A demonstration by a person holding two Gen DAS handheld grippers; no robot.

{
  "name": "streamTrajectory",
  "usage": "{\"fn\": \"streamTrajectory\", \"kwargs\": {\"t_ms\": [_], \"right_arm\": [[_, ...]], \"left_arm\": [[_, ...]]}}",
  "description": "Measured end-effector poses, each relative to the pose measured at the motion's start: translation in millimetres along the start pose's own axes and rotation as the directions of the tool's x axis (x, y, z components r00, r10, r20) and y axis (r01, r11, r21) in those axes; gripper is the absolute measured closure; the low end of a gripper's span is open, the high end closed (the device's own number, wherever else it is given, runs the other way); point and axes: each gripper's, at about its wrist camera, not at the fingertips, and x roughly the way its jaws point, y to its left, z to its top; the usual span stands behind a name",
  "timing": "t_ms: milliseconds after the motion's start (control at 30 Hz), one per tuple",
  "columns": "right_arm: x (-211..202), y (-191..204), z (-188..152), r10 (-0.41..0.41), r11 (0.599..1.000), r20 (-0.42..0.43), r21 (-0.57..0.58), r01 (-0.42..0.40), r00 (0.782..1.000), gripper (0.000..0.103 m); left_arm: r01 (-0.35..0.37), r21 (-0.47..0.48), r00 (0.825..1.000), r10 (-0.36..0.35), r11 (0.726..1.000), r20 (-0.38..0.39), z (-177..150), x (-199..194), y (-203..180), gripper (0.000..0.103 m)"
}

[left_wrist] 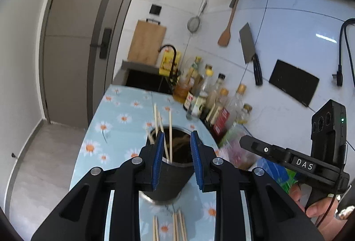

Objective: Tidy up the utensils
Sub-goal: 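Move both open grippers down to the chopsticks beside the holder base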

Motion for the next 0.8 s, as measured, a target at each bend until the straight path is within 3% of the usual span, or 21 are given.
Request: {"fn": "streamTrajectory", "kwargs": {"t_ms": [200,367,500,733,800], "right_arm": [[3,1,-31,-0.062,0.997,-0.082,0.036,0.065,0.995,0.082],[15,-2,-51,-0.138,0.987,-0.179,0.057,0.15,0.974,0.082],[30,-7,-68,-0.187,0.974,-0.272,0.073,0.214,0.944,0.082],[55,-20,-99,-0.181,0.959,-0.412,0.126,0.253,0.893,0.082],[65,-22,-107,-0.184,0.956,-0.466,0.12,0.267,0.866,0.082]], "left_arm": [[0.005,0.029,0.996,-0.002,1.0,-0.093,-19,-1,15,0.079],[0.036,0.053,0.982,-0.025,0.998,-0.187,-39,8,26,0.079],[0.054,0.06,0.964,-0.037,0.997,-0.263,-55,18,34,0.079],[0.058,0.018,0.938,-0.048,0.998,-0.344,-80,31,50,0.079],[0.059,0.009,0.929,-0.052,0.998,-0.368,-87,35,55,0.079]]}}
